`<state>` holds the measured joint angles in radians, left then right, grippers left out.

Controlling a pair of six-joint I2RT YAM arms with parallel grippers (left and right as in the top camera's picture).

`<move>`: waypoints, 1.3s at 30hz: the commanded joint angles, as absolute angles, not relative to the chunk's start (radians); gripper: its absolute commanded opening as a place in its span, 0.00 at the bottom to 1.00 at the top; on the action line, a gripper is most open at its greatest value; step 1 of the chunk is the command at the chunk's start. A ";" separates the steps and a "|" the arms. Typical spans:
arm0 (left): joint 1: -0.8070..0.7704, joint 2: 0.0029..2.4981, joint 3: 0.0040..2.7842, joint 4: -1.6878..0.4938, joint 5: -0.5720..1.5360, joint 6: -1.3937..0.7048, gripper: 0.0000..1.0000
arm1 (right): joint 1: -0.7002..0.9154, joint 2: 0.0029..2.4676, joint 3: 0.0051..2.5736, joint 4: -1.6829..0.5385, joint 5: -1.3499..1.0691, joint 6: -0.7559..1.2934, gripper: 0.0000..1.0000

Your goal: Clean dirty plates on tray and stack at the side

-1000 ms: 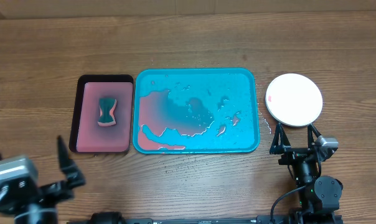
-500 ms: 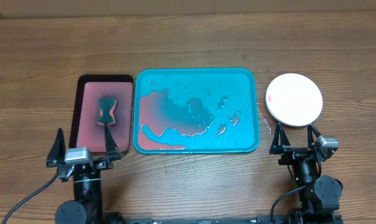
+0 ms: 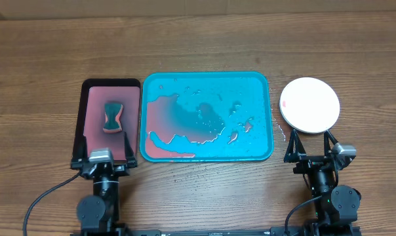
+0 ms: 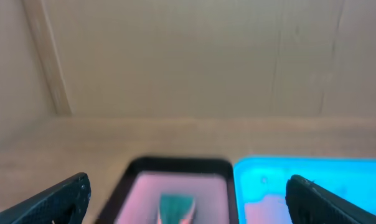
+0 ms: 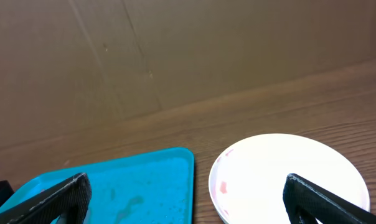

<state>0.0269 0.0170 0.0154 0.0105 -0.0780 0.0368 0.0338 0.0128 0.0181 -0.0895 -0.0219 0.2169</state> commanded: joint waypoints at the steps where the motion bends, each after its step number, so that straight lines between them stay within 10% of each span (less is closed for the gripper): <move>1: 0.033 0.003 0.005 -0.054 -0.063 0.059 1.00 | 0.039 0.003 0.008 -0.081 -0.027 0.216 1.00; 39: 0.033 0.012 0.006 -0.076 -0.028 0.060 1.00 | 0.039 0.003 0.008 -0.081 -0.027 0.216 1.00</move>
<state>0.0269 0.0177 0.0086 -0.0761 -0.0399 0.0376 0.0334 0.0128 0.0181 -0.0891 -0.0219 0.2165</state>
